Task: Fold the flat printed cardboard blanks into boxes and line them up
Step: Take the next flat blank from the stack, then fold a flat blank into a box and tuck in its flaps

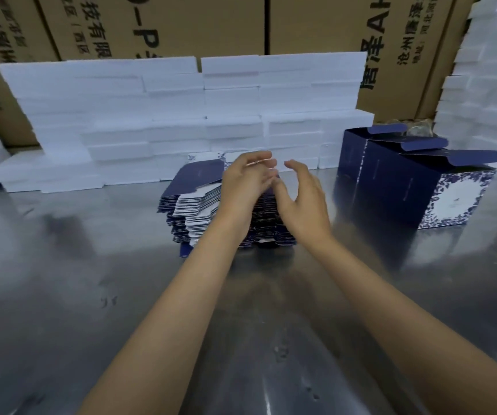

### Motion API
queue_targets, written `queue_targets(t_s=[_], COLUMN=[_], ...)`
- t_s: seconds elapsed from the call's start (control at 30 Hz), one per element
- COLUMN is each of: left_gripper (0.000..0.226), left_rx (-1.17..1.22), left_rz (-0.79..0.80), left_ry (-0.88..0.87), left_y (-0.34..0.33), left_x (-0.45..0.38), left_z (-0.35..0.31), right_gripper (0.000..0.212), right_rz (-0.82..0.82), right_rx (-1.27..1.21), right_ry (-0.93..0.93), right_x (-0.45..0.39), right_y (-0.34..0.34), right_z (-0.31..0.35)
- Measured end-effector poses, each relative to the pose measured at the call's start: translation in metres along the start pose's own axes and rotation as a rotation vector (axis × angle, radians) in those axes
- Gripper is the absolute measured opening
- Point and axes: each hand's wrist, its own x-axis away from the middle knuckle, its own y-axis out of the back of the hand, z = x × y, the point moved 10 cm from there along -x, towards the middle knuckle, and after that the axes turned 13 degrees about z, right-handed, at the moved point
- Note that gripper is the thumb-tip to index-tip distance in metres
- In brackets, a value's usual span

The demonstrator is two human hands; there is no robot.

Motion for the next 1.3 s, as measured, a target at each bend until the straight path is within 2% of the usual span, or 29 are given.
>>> queue_targets(t_s=[0.07,0.23,0.3,0.4,0.47,0.53,0.6,0.87,0.97,1.0,1.1,1.2,1.3], left_gripper=[0.026,0.031,0.039,0.072,0.066,0.050,0.043,0.034,0.029,0.030,0.061,0.063,0.063], left_rx=[-0.040,-0.554,-0.750,-0.812,-0.746,-0.729,-0.748,-0.758,-0.768,-0.775,-0.775,-0.574,-0.415], left_rz=[-0.077,-0.478,-0.565,-0.497,-0.431,-0.423,-0.424,-0.462,-0.477,-0.477,-0.475,-0.440,-0.359], left_ry=[-0.046,-0.153,-0.060,0.263,0.323,0.286,0.262,0.161,0.123,0.119,0.084,-0.050,-0.224], left_y=[0.031,0.123,0.147,0.168,0.167,0.166,0.165,0.159,0.155,0.152,0.146,0.132,0.110], left_x=[-0.001,0.018,0.022,0.015,0.012,0.011,0.013,0.024,0.029,0.031,0.037,0.045,0.050], left_z=[-0.011,-0.037,-0.030,0.009,0.025,0.026,0.021,0.002,-0.006,-0.008,-0.013,-0.018,-0.027], right_gripper=[0.044,0.068,0.079,0.076,0.063,0.057,0.055,0.052,0.049,0.047,0.040,0.028,0.013], right_rz=[0.014,0.111,0.167,0.185,0.173,0.169,0.155,0.088,0.050,0.035,0.006,-0.009,-0.018], right_rx=[-0.019,-0.089,-0.118,-0.149,-0.152,-0.143,-0.129,0.070,0.060,0.050,-0.003,-0.133,-0.368], right_ry=[-0.072,-0.246,-0.281,-0.272,-0.242,-0.229,-0.222,-0.167,-0.156,-0.149,-0.137,-0.112,-0.177], right_x=[-0.008,-0.019,-0.019,-0.019,-0.020,-0.020,-0.019,-0.008,-0.004,-0.003,0.002,0.009,0.013], right_y=[-0.005,-0.021,-0.031,-0.042,-0.045,-0.046,-0.046,-0.029,-0.020,-0.016,-0.007,0.001,0.006], right_z=[-0.009,-0.047,-0.057,-0.060,-0.056,-0.052,-0.047,-0.032,-0.028,-0.026,-0.020,-0.012,-0.013])
